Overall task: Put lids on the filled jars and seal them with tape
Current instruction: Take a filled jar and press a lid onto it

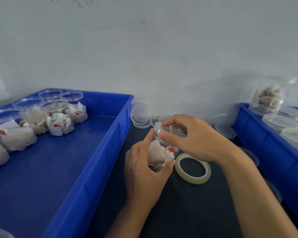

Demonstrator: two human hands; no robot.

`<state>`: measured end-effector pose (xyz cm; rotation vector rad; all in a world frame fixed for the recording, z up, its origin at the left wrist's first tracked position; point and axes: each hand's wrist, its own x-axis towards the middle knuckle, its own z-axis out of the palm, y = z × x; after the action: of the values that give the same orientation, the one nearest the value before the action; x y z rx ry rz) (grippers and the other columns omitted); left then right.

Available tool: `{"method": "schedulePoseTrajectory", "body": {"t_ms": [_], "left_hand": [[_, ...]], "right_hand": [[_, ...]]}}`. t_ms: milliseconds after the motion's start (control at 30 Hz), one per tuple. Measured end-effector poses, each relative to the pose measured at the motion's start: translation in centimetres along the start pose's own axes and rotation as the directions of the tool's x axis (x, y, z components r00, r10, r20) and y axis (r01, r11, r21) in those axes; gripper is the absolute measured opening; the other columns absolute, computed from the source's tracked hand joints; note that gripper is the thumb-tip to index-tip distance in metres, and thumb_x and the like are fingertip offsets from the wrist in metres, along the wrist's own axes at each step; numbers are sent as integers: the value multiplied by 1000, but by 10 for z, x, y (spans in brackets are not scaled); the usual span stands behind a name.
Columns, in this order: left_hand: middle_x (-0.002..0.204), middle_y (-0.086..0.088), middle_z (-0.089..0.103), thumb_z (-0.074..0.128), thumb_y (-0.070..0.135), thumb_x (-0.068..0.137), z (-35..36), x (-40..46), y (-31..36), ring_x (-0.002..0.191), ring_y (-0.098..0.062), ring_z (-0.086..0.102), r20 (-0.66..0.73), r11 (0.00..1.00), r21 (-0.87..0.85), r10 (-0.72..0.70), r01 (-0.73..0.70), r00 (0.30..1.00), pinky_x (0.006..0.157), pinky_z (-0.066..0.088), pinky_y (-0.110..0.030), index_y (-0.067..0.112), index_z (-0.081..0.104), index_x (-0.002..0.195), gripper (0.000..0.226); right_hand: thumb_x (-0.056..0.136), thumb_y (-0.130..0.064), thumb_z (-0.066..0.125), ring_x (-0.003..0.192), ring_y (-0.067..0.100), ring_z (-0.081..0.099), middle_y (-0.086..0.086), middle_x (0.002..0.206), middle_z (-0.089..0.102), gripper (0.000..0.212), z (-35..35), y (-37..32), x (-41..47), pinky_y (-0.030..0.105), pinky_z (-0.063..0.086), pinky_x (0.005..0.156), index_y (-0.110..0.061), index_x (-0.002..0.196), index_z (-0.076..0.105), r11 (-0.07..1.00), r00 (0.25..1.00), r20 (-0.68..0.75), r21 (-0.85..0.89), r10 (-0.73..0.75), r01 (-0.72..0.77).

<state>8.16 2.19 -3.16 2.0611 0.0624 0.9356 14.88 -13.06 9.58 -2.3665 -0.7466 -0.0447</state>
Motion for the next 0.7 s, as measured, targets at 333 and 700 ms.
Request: {"method": "schedulePoseTrajectory", "body": {"t_ms": [333,700], "left_hand": [[125,19,47,78,60,78,-1,-2,3,107,-8,63,19,996,-54,67,-65,998,76,59,-21,62,33,157,91],[127,16,48,77,63,81,-1,-3,3,113,-12,62,37,994,-89,62,-58,997,78,62,-30,57,34,160,91]], "right_hand": [[90,-71,53,103,-7,67,-28,110,72,32,-8,7,-1,35,56,95,-47,105,68,993,999,37,113,17,-21],[97,-37,74,120,-4,65,-24,119,72,14,-9,17,-1,37,52,110,-33,110,70,970,996,85,242,-40,19]]}}
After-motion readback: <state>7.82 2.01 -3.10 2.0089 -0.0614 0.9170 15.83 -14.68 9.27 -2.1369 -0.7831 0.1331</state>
